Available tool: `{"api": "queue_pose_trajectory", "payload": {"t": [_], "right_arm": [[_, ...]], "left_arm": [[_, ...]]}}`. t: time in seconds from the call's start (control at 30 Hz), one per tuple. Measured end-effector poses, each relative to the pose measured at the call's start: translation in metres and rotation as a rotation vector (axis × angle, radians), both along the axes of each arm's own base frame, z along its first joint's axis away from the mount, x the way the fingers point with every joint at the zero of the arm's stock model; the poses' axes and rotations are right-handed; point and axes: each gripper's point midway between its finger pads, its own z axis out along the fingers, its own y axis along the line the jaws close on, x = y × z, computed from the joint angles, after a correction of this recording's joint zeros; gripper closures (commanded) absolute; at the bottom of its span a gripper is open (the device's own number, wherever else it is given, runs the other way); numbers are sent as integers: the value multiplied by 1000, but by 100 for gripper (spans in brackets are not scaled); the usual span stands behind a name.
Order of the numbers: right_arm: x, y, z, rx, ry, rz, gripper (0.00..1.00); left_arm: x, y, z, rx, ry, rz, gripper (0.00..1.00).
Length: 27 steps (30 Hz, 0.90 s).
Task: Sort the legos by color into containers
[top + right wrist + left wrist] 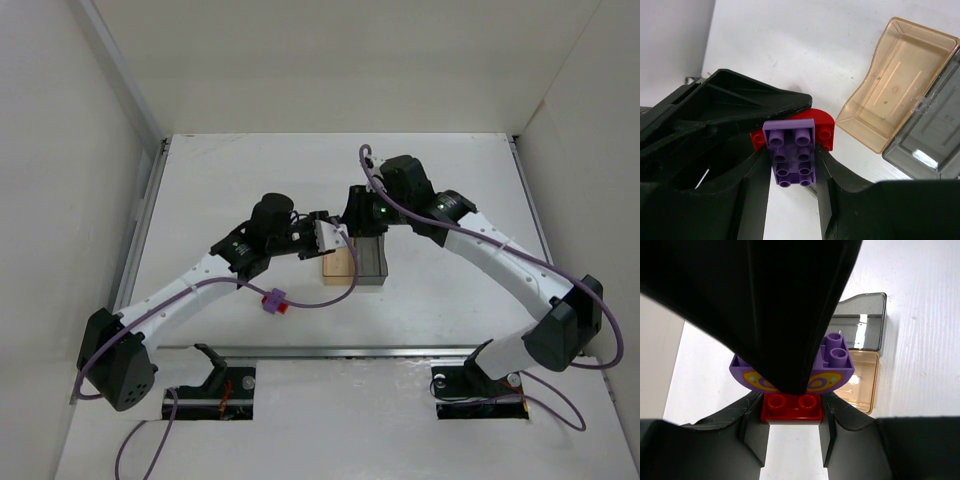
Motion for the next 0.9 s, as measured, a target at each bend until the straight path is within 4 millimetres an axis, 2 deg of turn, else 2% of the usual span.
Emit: {"api": "queue_pose_trajectory", "payload": {"t": [0.13, 0.3, 0.37, 0.53, 0.7, 0.87, 0.9], "right_arm": [[4, -11, 1, 61, 18, -4, 100], [39, -68, 0, 18, -17, -201, 100], [43, -73, -3, 4, -20, -219, 100], [40, -71, -13, -21, -7, -210, 100], [43, -80, -37, -91, 33, -250, 100], [50, -93, -78, -206, 94, -309, 100], [51, -96, -88, -232, 109, -319, 97]], "left_arm": [[2, -2, 1, -21, 14, 23, 100], [5, 36, -35, 57, 99, 173, 100], [3, 40, -41, 67, 124, 192, 100], [2, 42, -41, 60, 141, 215, 100], [3, 43, -42, 57, 147, 227, 100], [4, 44, -42, 53, 154, 247, 100], [4, 43, -42, 51, 155, 247, 100]]}}
